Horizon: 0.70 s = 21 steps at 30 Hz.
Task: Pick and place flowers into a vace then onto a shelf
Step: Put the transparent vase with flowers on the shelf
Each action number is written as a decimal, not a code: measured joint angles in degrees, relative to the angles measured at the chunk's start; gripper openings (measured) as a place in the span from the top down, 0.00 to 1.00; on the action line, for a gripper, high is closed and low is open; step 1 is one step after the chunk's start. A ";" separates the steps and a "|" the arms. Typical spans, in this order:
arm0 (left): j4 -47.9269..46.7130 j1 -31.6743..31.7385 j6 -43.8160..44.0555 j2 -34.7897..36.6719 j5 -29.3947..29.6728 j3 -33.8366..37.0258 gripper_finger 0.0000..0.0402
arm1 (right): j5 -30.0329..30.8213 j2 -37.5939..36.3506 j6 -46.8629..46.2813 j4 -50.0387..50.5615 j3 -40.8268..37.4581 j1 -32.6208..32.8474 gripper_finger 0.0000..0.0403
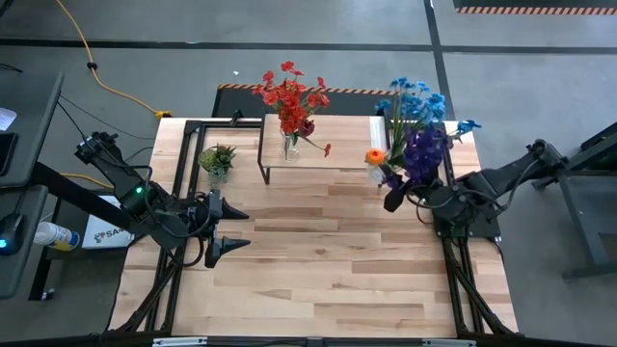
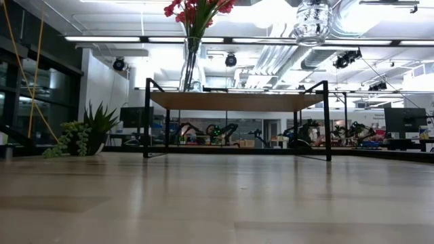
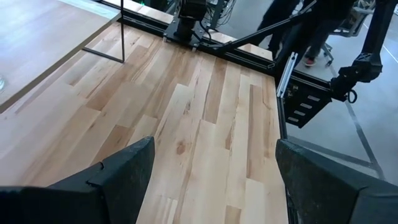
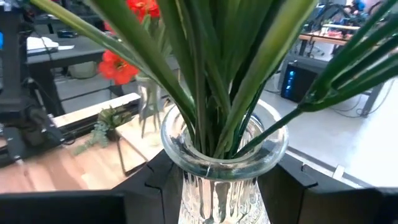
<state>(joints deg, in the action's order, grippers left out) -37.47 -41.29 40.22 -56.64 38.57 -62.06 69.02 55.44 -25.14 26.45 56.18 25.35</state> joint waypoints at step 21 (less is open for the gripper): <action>-0.72 0.02 -0.06 0.00 1.06 0.00 0.09 | -4.35 0.04 4.66 -3.74 0.00 -10.04 0.61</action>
<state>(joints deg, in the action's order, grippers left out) -38.19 -41.28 40.16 -56.64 39.63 -62.06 64.66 55.48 -20.48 22.71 56.18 15.30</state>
